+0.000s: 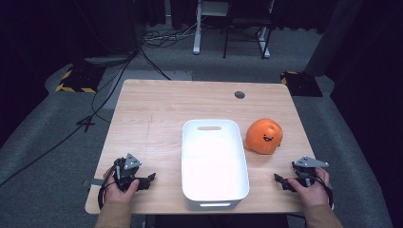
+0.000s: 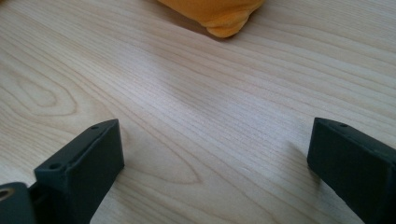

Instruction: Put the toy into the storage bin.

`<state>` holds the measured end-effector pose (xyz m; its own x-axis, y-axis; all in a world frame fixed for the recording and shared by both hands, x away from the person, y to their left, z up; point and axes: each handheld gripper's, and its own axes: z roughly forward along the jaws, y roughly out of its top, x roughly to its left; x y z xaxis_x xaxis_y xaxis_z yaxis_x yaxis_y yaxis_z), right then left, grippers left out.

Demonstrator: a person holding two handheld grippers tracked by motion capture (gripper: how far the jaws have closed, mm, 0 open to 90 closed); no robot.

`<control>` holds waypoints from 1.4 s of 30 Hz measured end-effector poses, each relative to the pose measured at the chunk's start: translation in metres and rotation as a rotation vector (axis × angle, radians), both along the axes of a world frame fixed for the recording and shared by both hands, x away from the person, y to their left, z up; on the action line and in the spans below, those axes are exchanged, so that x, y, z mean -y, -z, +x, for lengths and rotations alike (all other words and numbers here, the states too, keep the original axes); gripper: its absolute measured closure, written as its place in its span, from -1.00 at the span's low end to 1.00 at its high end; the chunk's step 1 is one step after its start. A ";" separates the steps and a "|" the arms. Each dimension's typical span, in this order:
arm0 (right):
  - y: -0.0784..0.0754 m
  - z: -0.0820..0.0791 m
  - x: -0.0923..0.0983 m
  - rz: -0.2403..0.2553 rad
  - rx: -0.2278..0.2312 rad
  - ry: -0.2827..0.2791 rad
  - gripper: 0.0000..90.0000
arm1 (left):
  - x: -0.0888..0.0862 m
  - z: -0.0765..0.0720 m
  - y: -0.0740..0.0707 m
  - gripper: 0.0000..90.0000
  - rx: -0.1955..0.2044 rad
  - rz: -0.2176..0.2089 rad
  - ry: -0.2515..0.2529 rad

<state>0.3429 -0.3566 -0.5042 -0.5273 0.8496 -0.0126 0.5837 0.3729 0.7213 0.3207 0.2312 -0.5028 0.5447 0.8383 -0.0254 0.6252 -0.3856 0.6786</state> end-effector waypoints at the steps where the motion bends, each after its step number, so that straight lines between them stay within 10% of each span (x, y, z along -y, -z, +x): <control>1: 0.000 0.000 0.000 0.000 0.001 0.001 -0.92 | 0.000 0.000 0.000 -0.71 0.002 0.002 0.000; 5: 0.000 -0.001 0.000 0.000 0.005 0.003 -0.89 | -0.001 0.002 0.000 -0.71 0.001 -0.001 0.012; 10: -0.007 -0.004 0.000 -0.007 0.001 -0.029 -0.39 | -0.002 0.003 0.000 -0.71 0.000 -0.001 0.014; 42: -0.107 0.029 -0.010 0.080 0.132 -0.165 -0.06 | -0.002 0.003 0.000 -0.71 0.001 0.000 0.013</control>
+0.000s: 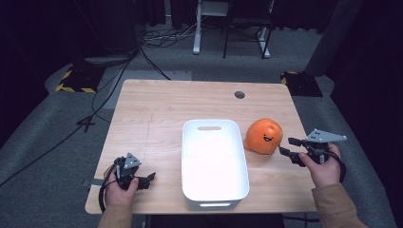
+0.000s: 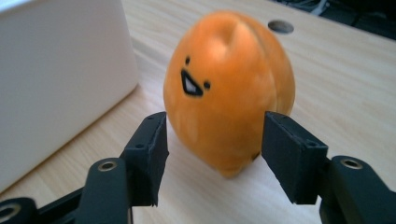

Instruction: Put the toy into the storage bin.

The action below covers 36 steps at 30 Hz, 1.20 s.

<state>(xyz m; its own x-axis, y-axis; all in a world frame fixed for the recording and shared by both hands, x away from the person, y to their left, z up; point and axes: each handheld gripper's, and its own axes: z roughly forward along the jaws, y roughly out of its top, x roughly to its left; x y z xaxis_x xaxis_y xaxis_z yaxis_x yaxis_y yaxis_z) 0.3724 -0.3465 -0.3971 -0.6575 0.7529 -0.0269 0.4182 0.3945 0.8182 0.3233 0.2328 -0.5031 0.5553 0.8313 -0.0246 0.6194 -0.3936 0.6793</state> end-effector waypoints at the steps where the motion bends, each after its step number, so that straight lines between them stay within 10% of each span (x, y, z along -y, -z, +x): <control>1: -0.002 0.002 -0.001 0.010 0.008 0.000 -0.06 | 0.000 0.000 0.000 -0.71 0.000 0.000 0.000; 30: -0.007 0.069 -0.014 0.099 0.021 -0.073 0.22 | 0.000 0.000 0.000 -0.72 0.000 0.000 0.000; 36: -0.002 0.075 -0.018 0.076 0.025 -0.115 0.71 | 0.000 0.000 0.000 -0.71 0.000 0.000 0.000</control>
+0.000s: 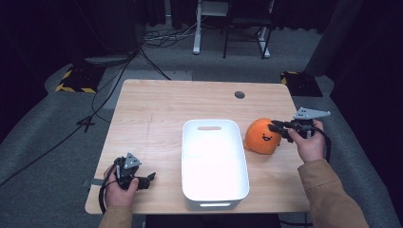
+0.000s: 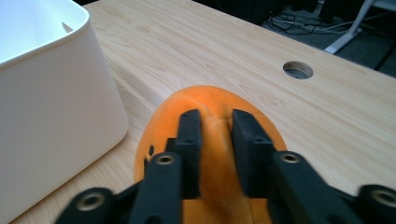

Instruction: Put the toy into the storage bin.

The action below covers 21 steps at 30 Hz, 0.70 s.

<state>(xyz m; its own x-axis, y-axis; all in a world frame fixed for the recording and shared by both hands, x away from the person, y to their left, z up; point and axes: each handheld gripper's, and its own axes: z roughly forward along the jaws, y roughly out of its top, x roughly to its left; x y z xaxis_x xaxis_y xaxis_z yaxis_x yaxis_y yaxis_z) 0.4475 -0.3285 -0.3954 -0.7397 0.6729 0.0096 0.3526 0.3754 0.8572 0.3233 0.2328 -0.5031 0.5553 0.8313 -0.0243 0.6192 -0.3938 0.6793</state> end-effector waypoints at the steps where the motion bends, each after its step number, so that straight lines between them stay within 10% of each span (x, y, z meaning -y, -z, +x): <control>1: -0.001 0.000 0.000 -0.006 0.007 -0.012 0.76 | 0.000 0.000 0.000 -0.72 0.000 0.000 0.000; 21: -0.043 -0.024 0.005 0.099 0.070 -0.189 0.83 | 0.000 0.000 0.000 -0.72 0.000 0.000 0.000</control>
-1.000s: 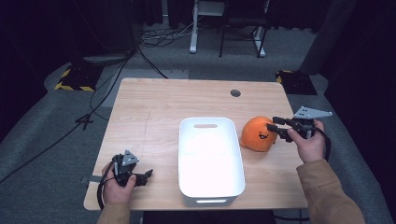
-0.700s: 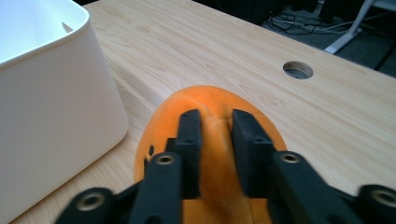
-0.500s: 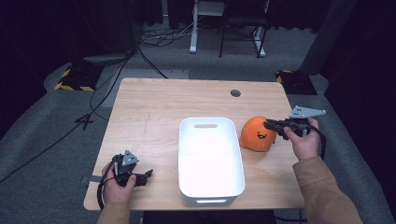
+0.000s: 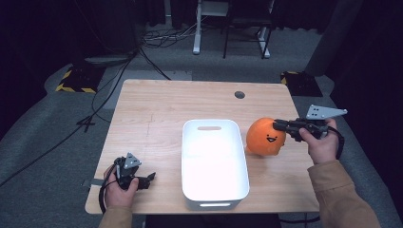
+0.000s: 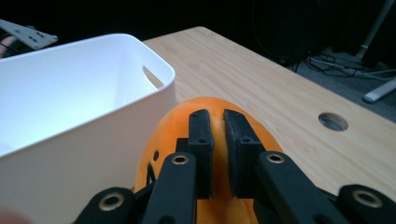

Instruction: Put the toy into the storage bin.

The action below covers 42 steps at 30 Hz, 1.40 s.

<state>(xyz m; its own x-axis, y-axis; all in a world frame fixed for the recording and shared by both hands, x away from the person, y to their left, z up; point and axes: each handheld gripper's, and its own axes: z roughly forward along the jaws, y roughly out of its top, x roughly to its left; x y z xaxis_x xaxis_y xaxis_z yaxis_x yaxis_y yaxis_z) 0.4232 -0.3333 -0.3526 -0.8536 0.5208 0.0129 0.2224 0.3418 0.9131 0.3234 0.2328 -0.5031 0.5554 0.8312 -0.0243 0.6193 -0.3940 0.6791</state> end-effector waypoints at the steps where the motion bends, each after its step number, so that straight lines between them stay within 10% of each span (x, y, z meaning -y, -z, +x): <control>1: -0.004 -0.002 0.000 0.003 0.007 -0.007 0.83 | 0.000 0.000 0.000 -0.72 0.000 0.000 0.000; 26: -0.093 -0.045 -0.040 0.097 0.138 -0.226 0.84 | 0.000 0.000 0.000 -0.72 0.000 0.000 0.000; 42: -0.103 -0.058 -0.097 0.111 0.154 -0.319 0.84 | 0.000 0.000 0.000 -0.72 0.000 0.000 0.000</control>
<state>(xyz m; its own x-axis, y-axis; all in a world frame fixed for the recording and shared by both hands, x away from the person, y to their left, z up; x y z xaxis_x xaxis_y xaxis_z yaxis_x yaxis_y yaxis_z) 0.3653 -0.2362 -0.2497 -0.9691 0.2309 -0.0873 -0.0227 0.2687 0.9630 0.3234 0.2328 -0.5031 0.5554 0.8312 -0.0243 0.6193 -0.3940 0.6792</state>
